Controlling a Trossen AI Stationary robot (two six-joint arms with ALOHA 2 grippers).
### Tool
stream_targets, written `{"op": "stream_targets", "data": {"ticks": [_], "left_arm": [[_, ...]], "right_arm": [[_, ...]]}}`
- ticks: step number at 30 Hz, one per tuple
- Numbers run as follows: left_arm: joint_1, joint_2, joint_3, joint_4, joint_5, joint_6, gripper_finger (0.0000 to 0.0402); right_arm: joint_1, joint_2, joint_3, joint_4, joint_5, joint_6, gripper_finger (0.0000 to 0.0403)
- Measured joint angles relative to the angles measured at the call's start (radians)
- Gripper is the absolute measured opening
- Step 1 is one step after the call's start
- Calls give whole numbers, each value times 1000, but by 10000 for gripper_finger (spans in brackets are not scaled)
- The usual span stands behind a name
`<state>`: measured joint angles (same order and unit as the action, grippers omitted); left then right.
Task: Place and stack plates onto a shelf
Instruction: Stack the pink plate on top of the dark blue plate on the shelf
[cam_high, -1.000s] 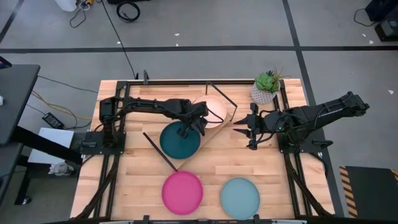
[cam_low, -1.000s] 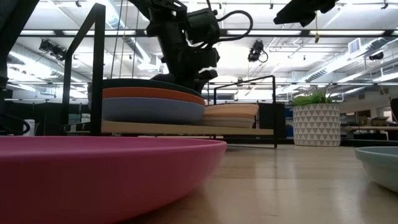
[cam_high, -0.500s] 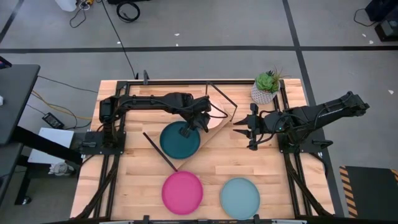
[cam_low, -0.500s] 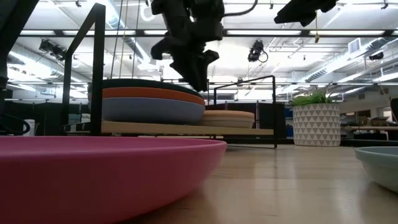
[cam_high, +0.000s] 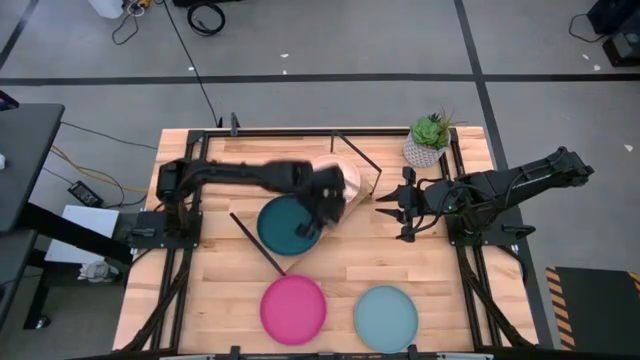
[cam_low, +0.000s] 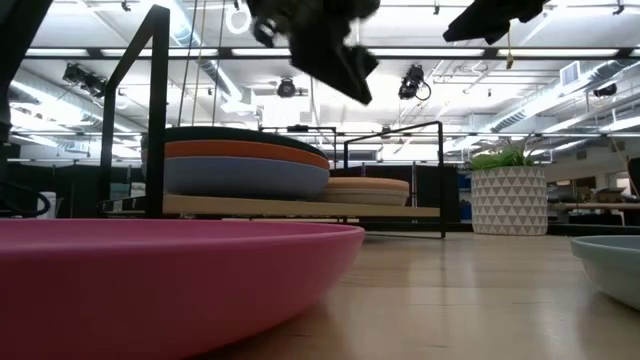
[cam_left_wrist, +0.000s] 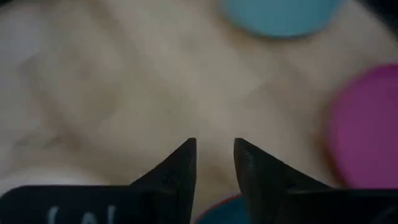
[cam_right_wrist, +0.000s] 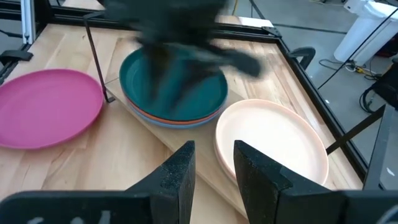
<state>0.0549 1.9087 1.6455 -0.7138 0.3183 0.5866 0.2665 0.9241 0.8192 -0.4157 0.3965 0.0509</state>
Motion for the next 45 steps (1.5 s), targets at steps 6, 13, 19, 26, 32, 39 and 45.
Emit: {"op": "stream_targets", "data": {"ticks": [6,13,19,26,32,39,45], "left_arm": [[-172,-18,-2,37,-19,49,104],[-428,-81,-1,113,-164,5,103],[-613,-92,-1,132,-306,-210,102],[-764,-90,-1,30,-413,-874,102],[-891,-12,-1,-37,-643,-1183,102],[-964,121,-2,46,-699,-1231,102],[-989,192,-2,126,-740,-1283,102]], "right_arm": [[0,5,0,0,2,-6,116],[0,8,0,-5,-2,-21,116],[0,8,0,-5,-3,-74,116],[0,8,0,-5,-5,-80,116],[0,8,-3,-5,-5,-100,116],[0,8,-4,38,-5,-144,116],[-1,8,-4,54,-6,-155,116]]}}
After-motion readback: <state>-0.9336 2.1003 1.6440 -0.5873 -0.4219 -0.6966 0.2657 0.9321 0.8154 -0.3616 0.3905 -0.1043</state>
